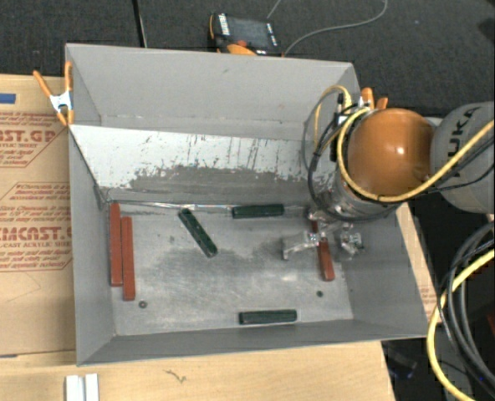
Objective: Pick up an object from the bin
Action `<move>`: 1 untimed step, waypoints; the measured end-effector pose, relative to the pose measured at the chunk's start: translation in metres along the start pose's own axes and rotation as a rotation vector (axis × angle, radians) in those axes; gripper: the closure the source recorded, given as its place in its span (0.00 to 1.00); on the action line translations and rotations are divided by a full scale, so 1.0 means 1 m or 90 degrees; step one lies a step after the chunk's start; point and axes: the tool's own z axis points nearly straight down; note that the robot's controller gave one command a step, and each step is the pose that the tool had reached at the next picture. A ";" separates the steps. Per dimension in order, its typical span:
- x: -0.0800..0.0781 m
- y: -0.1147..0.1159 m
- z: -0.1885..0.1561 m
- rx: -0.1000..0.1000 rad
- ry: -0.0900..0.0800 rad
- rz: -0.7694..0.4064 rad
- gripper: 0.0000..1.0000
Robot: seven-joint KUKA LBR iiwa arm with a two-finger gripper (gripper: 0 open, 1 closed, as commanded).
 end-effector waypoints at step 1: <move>-0.001 -0.001 -0.002 0.001 -0.001 0.001 1.00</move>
Offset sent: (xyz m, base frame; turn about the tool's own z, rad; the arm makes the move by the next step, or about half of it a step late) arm 0.0000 0.0000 0.0000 0.0000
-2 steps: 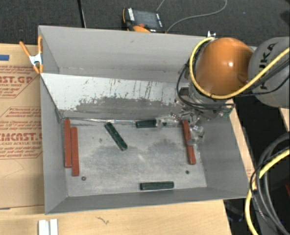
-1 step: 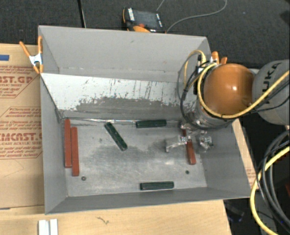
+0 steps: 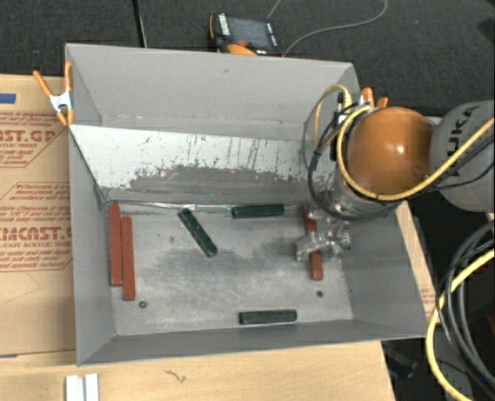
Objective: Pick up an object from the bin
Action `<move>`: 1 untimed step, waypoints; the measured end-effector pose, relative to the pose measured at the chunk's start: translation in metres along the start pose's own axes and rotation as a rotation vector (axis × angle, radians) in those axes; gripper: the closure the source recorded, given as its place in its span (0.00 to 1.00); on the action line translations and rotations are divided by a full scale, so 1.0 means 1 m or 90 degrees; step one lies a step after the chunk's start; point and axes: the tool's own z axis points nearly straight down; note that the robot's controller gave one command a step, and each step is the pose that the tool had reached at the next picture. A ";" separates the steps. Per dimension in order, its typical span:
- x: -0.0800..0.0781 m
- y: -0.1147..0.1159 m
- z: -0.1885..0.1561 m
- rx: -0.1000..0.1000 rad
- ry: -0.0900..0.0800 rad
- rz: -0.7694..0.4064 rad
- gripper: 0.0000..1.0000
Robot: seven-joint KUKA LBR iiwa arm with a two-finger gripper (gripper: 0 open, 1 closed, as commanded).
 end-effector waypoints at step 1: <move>-0.014 0.024 -0.140 0.002 0.001 -0.002 1.00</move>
Offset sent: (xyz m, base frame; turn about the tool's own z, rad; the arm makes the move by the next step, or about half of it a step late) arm -0.0254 0.0139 0.1358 -0.0040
